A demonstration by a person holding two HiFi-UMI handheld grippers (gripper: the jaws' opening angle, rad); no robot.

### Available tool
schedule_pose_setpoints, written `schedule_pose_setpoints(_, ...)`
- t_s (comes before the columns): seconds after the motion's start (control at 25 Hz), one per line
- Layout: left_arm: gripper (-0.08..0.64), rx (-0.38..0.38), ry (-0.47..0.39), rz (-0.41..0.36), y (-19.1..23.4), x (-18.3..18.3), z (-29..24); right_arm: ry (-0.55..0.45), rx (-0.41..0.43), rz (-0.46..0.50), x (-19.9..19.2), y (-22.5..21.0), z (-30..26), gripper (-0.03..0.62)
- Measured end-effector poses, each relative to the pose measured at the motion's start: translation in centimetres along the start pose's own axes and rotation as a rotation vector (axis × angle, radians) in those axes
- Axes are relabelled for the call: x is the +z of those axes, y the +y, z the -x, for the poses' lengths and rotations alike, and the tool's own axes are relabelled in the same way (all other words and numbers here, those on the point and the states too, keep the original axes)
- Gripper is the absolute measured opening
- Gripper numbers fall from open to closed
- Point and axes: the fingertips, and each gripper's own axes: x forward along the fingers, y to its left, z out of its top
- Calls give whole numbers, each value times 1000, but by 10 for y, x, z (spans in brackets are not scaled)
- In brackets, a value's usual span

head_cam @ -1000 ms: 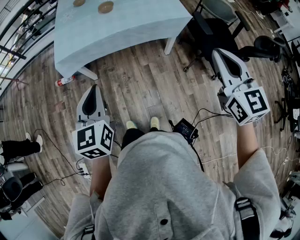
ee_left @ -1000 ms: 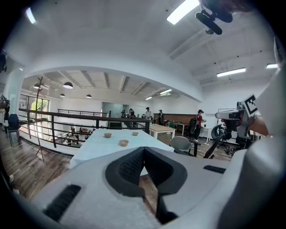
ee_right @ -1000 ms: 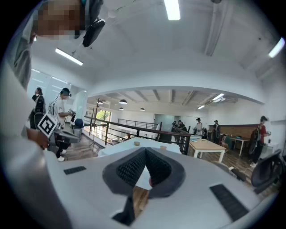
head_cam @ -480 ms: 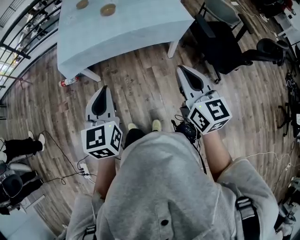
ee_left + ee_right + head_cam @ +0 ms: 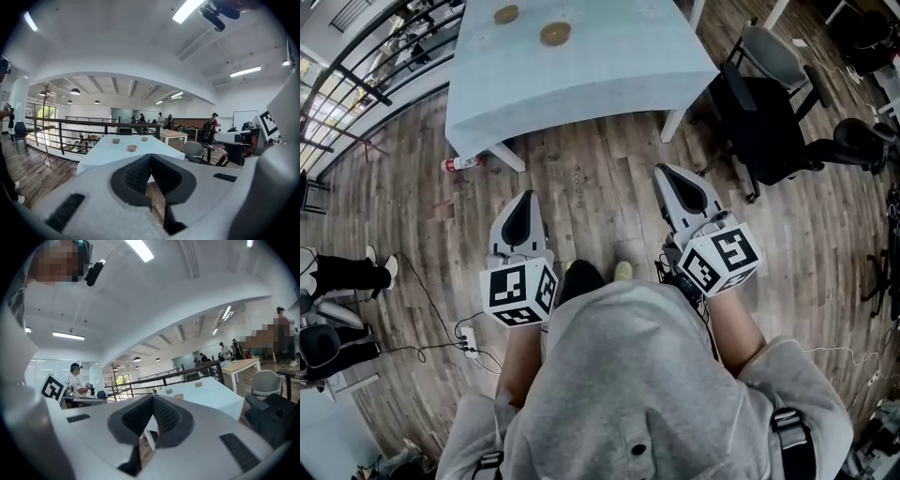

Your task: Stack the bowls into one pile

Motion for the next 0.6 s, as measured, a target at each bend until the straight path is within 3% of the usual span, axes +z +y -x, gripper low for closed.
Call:
schedule_pose_setpoints(0.28, 17, 25, -2, 4, 3, -3, 7, -8, 43, -11, 0, 9, -3, 26)
schedule_pose_setpoints(0.6, 17, 8, -20, -1, 0, 2, -3, -12, 34, -19, -5, 5, -8, 26)
